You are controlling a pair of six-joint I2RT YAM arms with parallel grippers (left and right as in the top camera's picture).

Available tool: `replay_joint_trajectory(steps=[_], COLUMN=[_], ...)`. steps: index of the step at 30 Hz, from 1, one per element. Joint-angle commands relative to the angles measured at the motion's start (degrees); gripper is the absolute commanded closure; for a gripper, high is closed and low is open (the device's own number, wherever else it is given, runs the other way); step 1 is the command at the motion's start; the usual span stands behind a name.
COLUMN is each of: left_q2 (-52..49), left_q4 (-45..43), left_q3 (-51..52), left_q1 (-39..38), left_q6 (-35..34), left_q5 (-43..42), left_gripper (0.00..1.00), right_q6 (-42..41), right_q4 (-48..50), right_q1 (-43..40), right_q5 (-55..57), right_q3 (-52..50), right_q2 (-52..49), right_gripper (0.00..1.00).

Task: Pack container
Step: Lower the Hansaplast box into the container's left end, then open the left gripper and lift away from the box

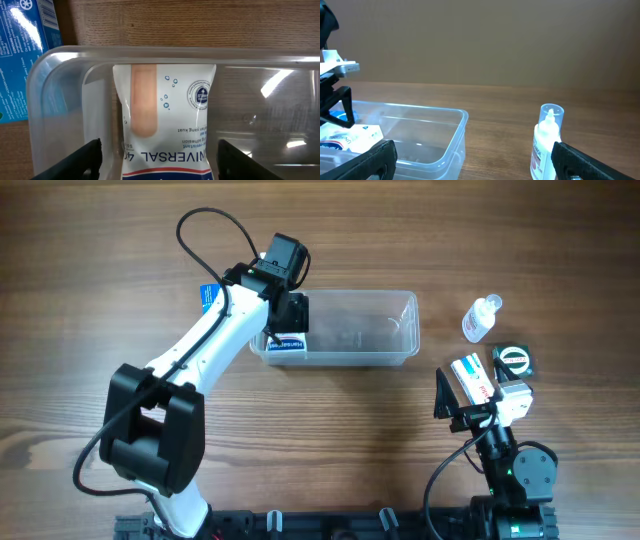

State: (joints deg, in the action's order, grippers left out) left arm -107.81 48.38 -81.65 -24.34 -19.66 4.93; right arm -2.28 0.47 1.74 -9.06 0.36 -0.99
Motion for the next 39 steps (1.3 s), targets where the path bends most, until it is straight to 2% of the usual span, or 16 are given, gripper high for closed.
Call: replay_joint_trajectory(steps=[1, 3, 8, 10, 13, 15, 23, 39], left_q2=[-0.66, -0.63, -0.63, -0.63, -0.63, -0.66, -1.33, -6.62], left_q4=[-0.35, -0.22, -0.37, -0.48, -0.94, -1.27, -1.44, -2.05], left_q3=[-0.07, -0.07, -0.07, -0.07, -0.07, -0.07, -0.04, -0.04], left_q1=[-0.31, -0.31, -0.98, -1.36, -1.88, -2.25, -2.93, -2.78], left_q6=[-0.28, -0.31, -0.31, -0.31, -0.33, -0.35, -3.17, -3.13], left_q5=[1.18, 1.18, 1.16, 1.16, 1.16, 1.16, 1.18, 1.2], left_gripper=[0.27, 0.28, 0.44, 0.53, 0.79, 0.88, 0.91, 0.88], right_q6=[-0.28, -0.31, -0.31, -0.28, -0.28, -0.31, -0.31, -0.31], right_q4=[0.35, 0.35, 0.35, 0.35, 0.35, 0.35, 0.35, 0.35], right_q1=[0.28, 0.28, 0.28, 0.28, 0.28, 0.28, 0.28, 0.28], right_q5=[-1.36, -1.36, -1.36, -1.36, -1.36, -1.36, -1.36, -1.33], right_q3=[-0.07, -0.07, -0.07, -0.07, -0.07, -0.07, -0.07, -0.07], right_q2=[0.57, 0.57, 0.57, 0.57, 0.57, 0.57, 0.57, 0.57], right_gripper=[0.0, 0.0, 0.0, 0.0, 0.0, 0.0, 0.0, 0.0])
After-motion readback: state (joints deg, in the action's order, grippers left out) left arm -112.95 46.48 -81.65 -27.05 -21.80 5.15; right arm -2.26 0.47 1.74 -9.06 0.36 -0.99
